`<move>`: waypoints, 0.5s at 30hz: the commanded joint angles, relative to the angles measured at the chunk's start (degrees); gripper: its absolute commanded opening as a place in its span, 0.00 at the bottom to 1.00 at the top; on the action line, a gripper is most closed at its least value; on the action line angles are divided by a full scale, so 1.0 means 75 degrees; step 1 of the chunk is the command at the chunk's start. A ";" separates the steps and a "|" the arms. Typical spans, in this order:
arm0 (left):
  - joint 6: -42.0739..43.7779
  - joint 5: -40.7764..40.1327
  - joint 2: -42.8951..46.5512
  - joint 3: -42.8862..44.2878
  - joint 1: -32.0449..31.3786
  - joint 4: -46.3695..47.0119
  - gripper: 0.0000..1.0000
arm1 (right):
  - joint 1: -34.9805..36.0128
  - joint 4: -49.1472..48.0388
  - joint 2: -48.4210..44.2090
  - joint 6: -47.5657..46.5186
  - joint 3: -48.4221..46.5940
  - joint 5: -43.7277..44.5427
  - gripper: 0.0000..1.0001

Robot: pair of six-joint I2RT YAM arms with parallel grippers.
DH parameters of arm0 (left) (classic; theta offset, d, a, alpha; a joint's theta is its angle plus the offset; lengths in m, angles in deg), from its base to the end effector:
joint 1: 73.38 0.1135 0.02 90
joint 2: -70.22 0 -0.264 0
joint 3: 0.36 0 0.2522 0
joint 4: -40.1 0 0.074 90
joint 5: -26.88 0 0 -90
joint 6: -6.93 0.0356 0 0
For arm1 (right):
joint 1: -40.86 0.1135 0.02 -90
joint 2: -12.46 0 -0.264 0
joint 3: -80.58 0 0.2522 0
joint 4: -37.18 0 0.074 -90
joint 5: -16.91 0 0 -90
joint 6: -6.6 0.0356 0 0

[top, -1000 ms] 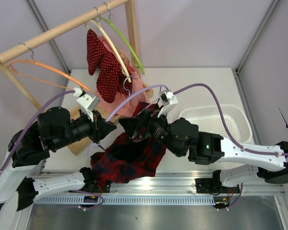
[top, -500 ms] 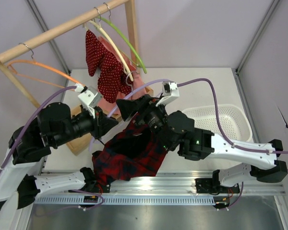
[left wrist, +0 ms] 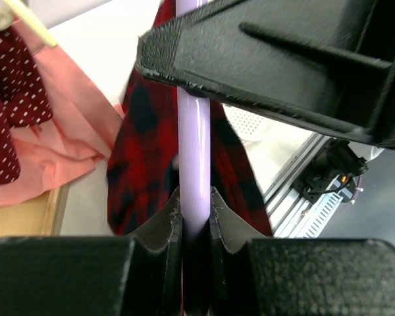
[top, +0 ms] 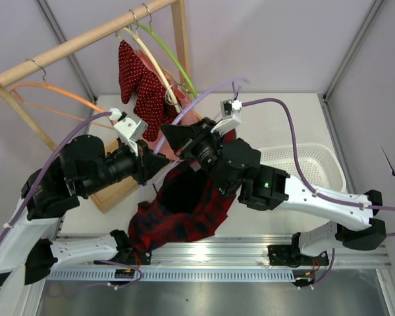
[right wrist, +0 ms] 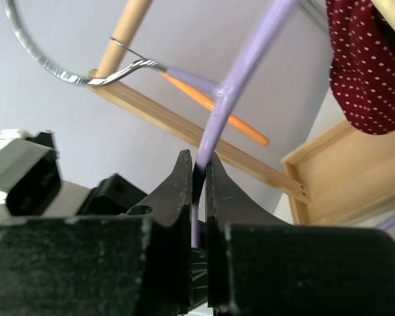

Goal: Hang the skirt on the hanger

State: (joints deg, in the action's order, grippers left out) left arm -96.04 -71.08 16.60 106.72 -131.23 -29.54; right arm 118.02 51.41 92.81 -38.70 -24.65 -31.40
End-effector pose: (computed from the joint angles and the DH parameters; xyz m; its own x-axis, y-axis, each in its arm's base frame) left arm 0.0672 -0.0977 0.4982 -0.3168 0.0864 -0.9446 0.7149 0.6762 -0.1779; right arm 0.0905 0.2905 0.4985 -0.3808 0.6931 -0.6121 -0.4432 0.4442 0.7786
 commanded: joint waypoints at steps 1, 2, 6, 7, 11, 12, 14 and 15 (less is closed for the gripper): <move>0.0346 0.0628 0.0049 0.0074 -0.0057 0.1345 0.07 | -0.0245 0.0909 -0.0214 -0.0523 -0.0110 -0.0132 0.00; 0.0382 0.0629 0.0083 0.0073 -0.0057 0.1380 0.12 | -0.0292 0.0968 -0.0295 -0.0628 -0.0087 -0.0180 0.00; 0.0557 0.0664 0.0294 0.0120 -0.0057 0.1485 0.45 | -0.0877 0.1425 -0.0752 -0.0571 0.0088 -0.0974 0.00; 0.0639 0.0687 0.0318 0.0178 -0.0057 0.1474 0.54 | -0.1227 0.1484 -0.0962 -0.0524 0.0205 -0.1534 0.00; 0.0745 0.0197 0.0353 0.0774 -0.0057 0.1251 0.93 | -0.1780 0.2127 -0.1268 -0.0547 0.0114 -0.2487 0.00; 0.0768 0.0091 0.0342 0.0927 -0.0045 0.1239 0.97 | -0.1874 0.2314 -0.1327 -0.0535 0.0113 -0.2674 0.00; 0.0932 -0.0120 0.0377 0.1057 -0.0057 0.1402 0.99 | -0.2073 0.2538 -0.1456 -0.0501 0.0055 -0.3225 0.00; 0.1037 -0.0179 0.0377 0.1116 -0.0045 0.1519 0.99 | -0.2144 0.2748 -0.1480 -0.0489 0.0008 -0.3389 0.00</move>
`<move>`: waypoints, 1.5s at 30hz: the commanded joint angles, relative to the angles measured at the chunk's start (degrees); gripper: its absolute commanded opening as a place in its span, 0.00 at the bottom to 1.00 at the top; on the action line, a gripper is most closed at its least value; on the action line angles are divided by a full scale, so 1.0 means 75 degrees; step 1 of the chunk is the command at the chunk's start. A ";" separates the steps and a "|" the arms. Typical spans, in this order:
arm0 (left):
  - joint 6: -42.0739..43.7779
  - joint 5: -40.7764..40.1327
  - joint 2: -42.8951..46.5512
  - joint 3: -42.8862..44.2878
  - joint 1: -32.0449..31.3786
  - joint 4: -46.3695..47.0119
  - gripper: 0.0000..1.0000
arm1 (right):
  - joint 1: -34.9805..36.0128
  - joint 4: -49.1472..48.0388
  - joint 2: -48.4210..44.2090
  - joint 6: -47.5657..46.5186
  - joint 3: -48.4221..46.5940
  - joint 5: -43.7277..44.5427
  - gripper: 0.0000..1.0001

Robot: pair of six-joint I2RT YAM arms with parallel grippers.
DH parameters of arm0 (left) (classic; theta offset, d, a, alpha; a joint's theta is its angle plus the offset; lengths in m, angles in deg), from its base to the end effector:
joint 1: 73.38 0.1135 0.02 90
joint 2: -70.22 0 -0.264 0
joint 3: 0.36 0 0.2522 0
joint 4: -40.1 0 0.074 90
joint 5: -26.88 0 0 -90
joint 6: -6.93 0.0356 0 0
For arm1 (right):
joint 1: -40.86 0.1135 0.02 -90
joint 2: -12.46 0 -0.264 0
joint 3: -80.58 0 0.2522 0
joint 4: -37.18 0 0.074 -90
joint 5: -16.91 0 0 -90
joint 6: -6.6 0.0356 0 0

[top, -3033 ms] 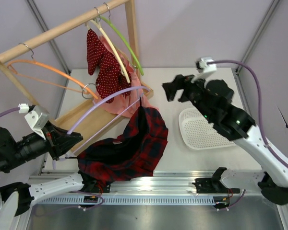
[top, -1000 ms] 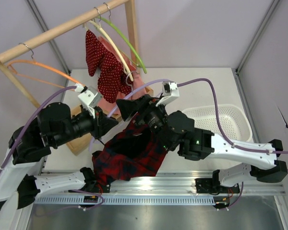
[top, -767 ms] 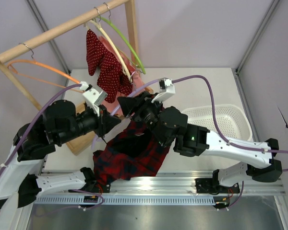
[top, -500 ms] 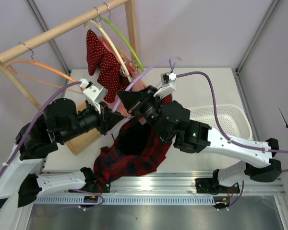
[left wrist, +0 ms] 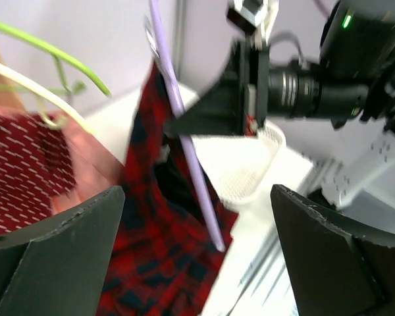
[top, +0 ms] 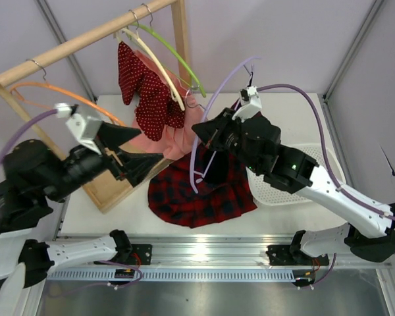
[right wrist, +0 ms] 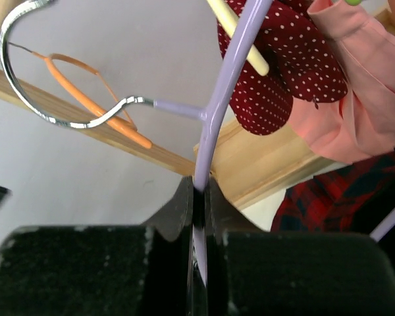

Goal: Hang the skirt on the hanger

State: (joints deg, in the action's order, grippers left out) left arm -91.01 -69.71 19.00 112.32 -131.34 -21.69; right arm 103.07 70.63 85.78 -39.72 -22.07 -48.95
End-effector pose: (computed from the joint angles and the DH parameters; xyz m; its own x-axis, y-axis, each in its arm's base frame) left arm 0.0483 -0.0695 0.5402 -0.1109 -0.0814 -0.9905 0.7733 0.6190 -0.1375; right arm 0.1389 0.2323 0.4823 -0.4504 0.4971 -0.7416 -0.4232 0.6126 0.6676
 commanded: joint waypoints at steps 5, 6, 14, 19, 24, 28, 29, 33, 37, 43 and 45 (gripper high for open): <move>0.0965 -0.0387 -0.0388 0.0755 -0.0031 0.1259 1.00 | -0.0584 0.0727 -0.0623 -0.0106 -0.0559 -0.2572 0.00; 0.0954 -0.0329 -0.0772 0.0873 -0.0031 0.1260 1.00 | -0.0608 0.0808 -0.0670 -0.0047 -0.0559 -0.2748 0.00; 0.0192 0.0364 -0.2193 0.1449 -0.0147 0.1658 0.95 | -0.0678 0.0833 -0.1080 0.0222 -0.0442 -0.3380 0.00; 0.0391 0.0397 -0.2241 0.1226 -0.0265 0.1950 0.98 | -0.0748 0.1137 -0.1081 0.0246 -0.0676 -0.3945 0.00; 0.0065 0.0247 -0.2591 0.1635 -0.0277 0.1893 0.90 | -0.0760 0.1278 -0.1057 0.0258 -0.0688 -0.4027 0.00; -0.0615 -0.0467 -0.2710 0.1531 -0.0370 0.2020 0.55 | -0.0760 0.1278 -0.1045 0.0293 -0.0630 -0.3887 0.00; -0.0709 -0.0887 -0.2686 0.1472 -0.0498 0.2114 0.42 | -0.0760 0.1290 -0.1057 0.0281 -0.0618 -0.3817 0.00; -0.0675 -0.1744 -0.2779 0.1401 -0.0850 0.1999 0.28 | -0.0772 0.1243 -0.1046 0.0305 -0.0641 -0.3816 0.00; -0.0956 -0.2645 -0.3002 0.1542 -0.1155 0.1845 0.00 | -0.0772 0.1348 -0.0987 0.0270 -0.0700 -0.3711 0.00; -0.1272 -0.4613 -0.3657 0.2489 -0.1753 0.1074 0.00 | -0.0737 0.2343 -0.0893 0.0258 -0.0723 -0.3045 0.23; -0.1377 -0.4967 -0.4044 0.3086 -0.1823 0.0618 0.00 | -0.0632 0.2602 -0.0905 0.0235 -0.0688 -0.2729 0.29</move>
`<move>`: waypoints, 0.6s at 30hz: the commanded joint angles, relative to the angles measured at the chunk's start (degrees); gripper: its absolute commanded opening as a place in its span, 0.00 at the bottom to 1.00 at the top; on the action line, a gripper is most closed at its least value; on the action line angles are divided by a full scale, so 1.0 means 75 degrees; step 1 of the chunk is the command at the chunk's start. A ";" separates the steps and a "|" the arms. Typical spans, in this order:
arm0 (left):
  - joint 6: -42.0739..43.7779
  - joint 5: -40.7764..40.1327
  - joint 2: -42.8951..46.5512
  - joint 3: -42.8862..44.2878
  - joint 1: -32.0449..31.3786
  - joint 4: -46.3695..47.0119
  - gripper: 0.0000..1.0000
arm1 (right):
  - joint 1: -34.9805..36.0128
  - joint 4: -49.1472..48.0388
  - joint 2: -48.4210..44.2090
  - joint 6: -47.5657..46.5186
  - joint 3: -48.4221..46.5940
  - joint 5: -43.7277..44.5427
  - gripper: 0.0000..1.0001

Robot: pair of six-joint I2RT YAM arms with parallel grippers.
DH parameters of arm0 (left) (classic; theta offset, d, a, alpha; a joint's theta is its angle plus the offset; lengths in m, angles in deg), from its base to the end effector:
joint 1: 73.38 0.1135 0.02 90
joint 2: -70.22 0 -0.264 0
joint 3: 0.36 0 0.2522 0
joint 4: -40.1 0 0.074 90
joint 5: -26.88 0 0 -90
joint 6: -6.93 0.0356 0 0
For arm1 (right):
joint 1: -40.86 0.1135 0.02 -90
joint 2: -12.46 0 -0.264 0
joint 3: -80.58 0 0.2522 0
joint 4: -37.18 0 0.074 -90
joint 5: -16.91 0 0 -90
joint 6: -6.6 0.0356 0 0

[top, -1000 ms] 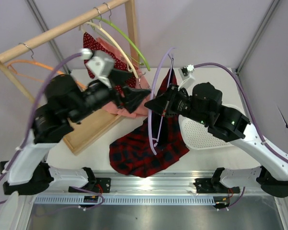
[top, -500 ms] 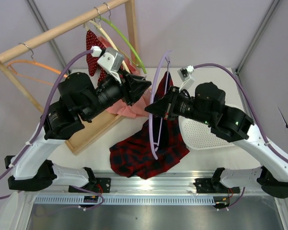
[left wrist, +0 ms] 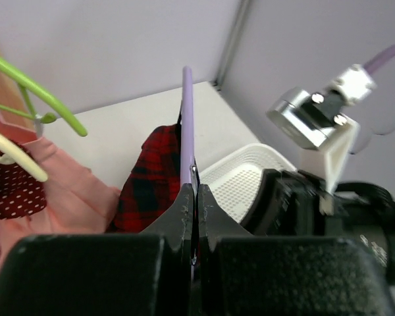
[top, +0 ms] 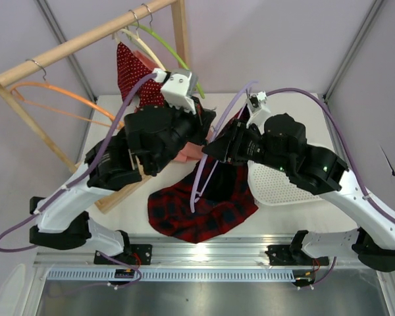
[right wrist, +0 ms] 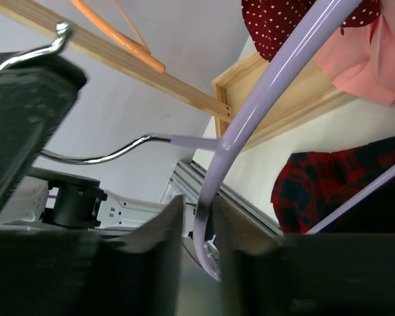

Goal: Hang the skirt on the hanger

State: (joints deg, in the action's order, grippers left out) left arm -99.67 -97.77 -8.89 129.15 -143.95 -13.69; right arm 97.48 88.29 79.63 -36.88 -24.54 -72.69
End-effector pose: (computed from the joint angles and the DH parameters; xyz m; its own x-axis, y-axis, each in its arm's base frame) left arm 0.0969 -0.2139 0.5610 -0.1865 -0.1777 -0.9663 0.5569 0.7911 -0.2530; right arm 0.1230 0.1862 0.4870 -0.6894 0.2725 -0.6712 -0.4811 0.5204 0.7055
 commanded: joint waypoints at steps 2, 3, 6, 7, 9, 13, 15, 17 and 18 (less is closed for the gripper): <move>-0.0247 -0.1542 -0.0467 0.0903 -0.0142 -0.0487 0.00 | 0.0360 0.0457 -0.0074 -0.0156 -0.0382 0.0869 0.42; -0.0306 -0.1613 -0.0491 0.0915 -0.0154 -0.0475 0.00 | 0.0465 0.0516 -0.0074 -0.0237 -0.0417 0.0988 0.46; -0.0493 -0.2023 -0.0666 0.1067 -0.0142 -0.0592 0.00 | 0.0957 0.0774 0.0031 -0.0378 -0.0627 0.1653 0.60; -0.0517 -0.2082 -0.0725 0.1288 -0.0154 -0.0592 0.00 | 0.1109 0.0844 0.0055 -0.0483 -0.0686 0.1866 0.64; -0.0529 -0.2304 -0.0865 0.1465 -0.0142 -0.0639 0.00 | 0.1648 0.1055 0.0218 -0.0636 -0.0838 0.2543 0.67; -0.0541 -0.2609 -0.1240 0.2052 -0.0142 -0.0651 0.00 | 0.2492 0.1840 0.0628 -0.0801 -0.1178 0.3846 0.70; -0.0517 -0.2692 -0.1311 0.2192 -0.0142 -0.0546 0.00 | 0.2889 0.2215 0.0792 -0.0777 -0.1179 0.4572 0.70; -0.0610 -0.2704 -0.1405 0.2309 -0.0154 -0.0557 0.00 | 0.3183 0.2310 0.0851 -0.0730 -0.1016 0.5495 0.70; -0.0646 -0.2704 -0.1428 0.2368 -0.0131 -0.0557 0.00 | 0.3347 0.2287 0.0875 -0.0696 -0.0922 0.5826 0.71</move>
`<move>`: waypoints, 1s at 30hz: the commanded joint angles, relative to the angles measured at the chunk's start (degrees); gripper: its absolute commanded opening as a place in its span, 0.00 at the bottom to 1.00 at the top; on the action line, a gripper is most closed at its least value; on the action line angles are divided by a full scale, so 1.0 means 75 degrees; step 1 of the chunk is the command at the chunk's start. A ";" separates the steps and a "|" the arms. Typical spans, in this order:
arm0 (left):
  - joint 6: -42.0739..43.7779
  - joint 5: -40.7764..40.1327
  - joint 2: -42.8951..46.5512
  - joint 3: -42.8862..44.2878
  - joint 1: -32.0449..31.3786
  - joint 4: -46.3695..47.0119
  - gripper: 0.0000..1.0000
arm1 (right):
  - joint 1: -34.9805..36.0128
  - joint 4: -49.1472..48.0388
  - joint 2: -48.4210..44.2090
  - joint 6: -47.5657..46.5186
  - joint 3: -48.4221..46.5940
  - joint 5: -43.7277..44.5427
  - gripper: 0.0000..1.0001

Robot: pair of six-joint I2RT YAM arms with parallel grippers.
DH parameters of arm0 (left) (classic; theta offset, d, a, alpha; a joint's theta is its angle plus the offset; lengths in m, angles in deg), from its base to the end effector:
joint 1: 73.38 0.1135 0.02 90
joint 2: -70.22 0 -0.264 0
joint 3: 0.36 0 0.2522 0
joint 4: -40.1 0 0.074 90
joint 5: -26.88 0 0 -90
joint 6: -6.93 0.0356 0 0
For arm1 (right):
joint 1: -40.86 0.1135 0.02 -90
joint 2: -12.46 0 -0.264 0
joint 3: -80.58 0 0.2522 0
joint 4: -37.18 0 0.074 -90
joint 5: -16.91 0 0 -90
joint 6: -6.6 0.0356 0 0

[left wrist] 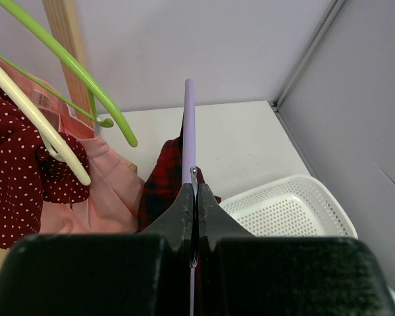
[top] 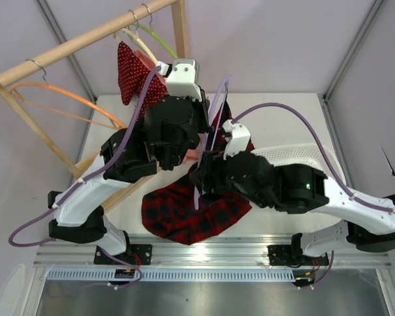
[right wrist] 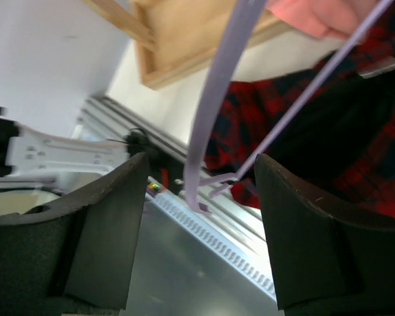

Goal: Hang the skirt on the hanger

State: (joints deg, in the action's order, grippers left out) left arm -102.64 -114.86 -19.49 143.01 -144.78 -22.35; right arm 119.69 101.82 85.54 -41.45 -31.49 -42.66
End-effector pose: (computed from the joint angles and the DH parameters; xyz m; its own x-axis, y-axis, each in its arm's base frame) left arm 0.1104 -0.2404 0.5660 -0.1596 -0.1760 -0.9714 0.3034 0.9276 -0.2180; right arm 0.0629 0.2257 0.4794 -0.5687 0.0952 -0.8170 -0.5073 0.7412 0.4395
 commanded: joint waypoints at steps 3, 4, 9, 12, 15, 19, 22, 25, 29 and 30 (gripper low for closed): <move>-0.0425 -0.0460 -0.0085 0.0556 -0.0008 0.0504 0.00 | 0.0949 0.0004 0.0088 -0.0144 0.0461 0.2913 0.72; -0.0460 -0.0471 -0.0097 0.0567 -0.0008 0.0480 0.00 | 0.1113 -0.0172 0.0111 -0.0226 0.0555 0.3065 0.72; -0.0718 -0.0589 -0.0097 0.0533 0.0027 0.0188 0.00 | 0.1571 -0.0736 0.0568 -0.0589 0.0241 0.4623 0.71; -0.0870 -0.0624 -0.0027 0.0497 0.0062 0.0105 0.00 | 0.1806 -0.0713 0.1025 -0.0812 -0.0029 0.5643 0.70; -0.1069 -0.0636 0.0067 0.0369 0.0121 0.0070 0.00 | 0.1841 -0.0713 0.1376 -0.0825 -0.0065 0.6323 0.69; -0.1280 -0.0542 0.0090 0.0357 0.0226 0.0046 0.00 | 0.1841 -0.0677 0.1565 -0.0649 0.0005 0.6722 0.64; -0.1503 -0.0320 0.0102 0.0310 0.0366 -0.0094 0.00 | 0.1841 -0.0701 0.1600 -0.0637 0.0227 0.6933 0.61; -0.1585 -0.0191 0.0126 0.0275 0.0449 -0.0106 0.00 | 0.1759 -0.0351 0.1612 -0.0241 0.0333 0.6876 0.57; -0.1621 -0.0179 0.0149 0.0263 0.0496 -0.0106 0.00 | 0.1549 0.0142 0.1670 0.0251 0.0357 0.6665 0.51; -0.1632 -0.0155 0.0149 0.0263 0.0508 -0.0118 0.00 | 0.1444 0.0468 0.1728 0.0474 0.0357 0.6502 0.51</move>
State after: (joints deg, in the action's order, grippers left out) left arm -112.52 -116.22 -20.89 144.03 -141.44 -27.00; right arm 131.84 101.01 98.13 -44.44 -28.86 4.01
